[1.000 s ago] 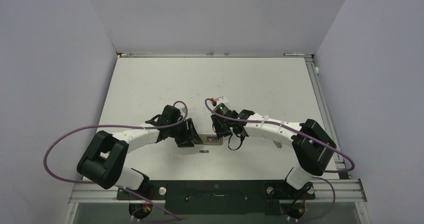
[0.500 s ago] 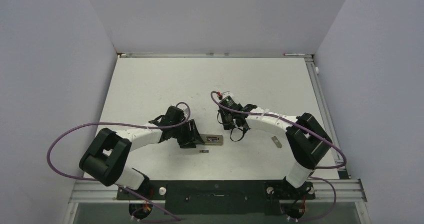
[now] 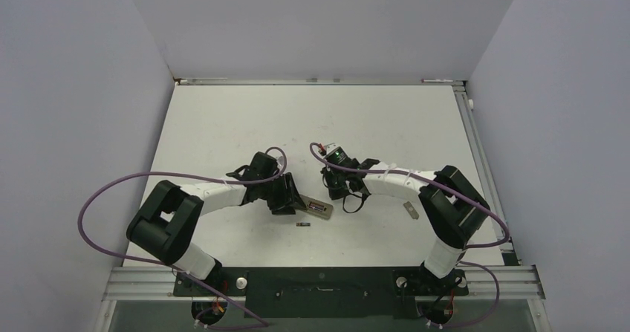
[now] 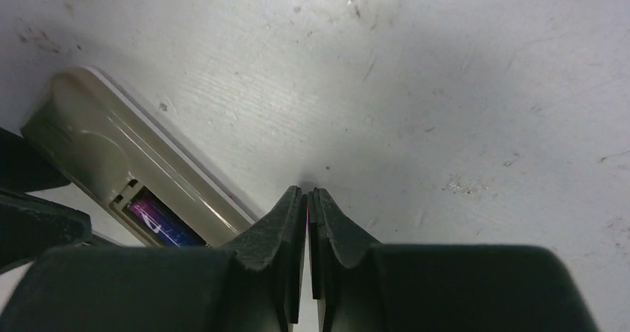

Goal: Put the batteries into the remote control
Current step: Adjust the remote control at the center of the board, then adjust the battery at the center of the board.

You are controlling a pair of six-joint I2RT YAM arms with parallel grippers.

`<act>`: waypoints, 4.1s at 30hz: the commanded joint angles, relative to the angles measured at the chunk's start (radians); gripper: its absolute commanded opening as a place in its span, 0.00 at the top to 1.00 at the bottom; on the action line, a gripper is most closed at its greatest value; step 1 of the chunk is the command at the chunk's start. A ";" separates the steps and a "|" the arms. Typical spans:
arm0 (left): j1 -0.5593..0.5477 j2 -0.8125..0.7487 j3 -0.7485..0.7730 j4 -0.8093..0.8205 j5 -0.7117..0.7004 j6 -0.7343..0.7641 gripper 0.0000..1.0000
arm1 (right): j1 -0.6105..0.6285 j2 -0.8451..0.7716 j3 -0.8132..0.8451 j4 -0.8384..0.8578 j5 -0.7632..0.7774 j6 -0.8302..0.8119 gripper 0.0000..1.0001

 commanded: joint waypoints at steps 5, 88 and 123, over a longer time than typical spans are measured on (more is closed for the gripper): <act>-0.005 0.075 0.088 -0.006 -0.048 0.040 0.55 | 0.066 -0.063 -0.084 0.033 0.001 -0.001 0.91; -0.134 -0.161 0.309 -0.319 -0.237 0.226 0.47 | 0.177 -0.681 -0.241 -0.070 0.152 -0.010 0.45; -0.132 -0.140 0.029 -0.111 -0.222 0.172 0.74 | 0.255 -0.549 -0.310 0.110 0.023 0.149 0.78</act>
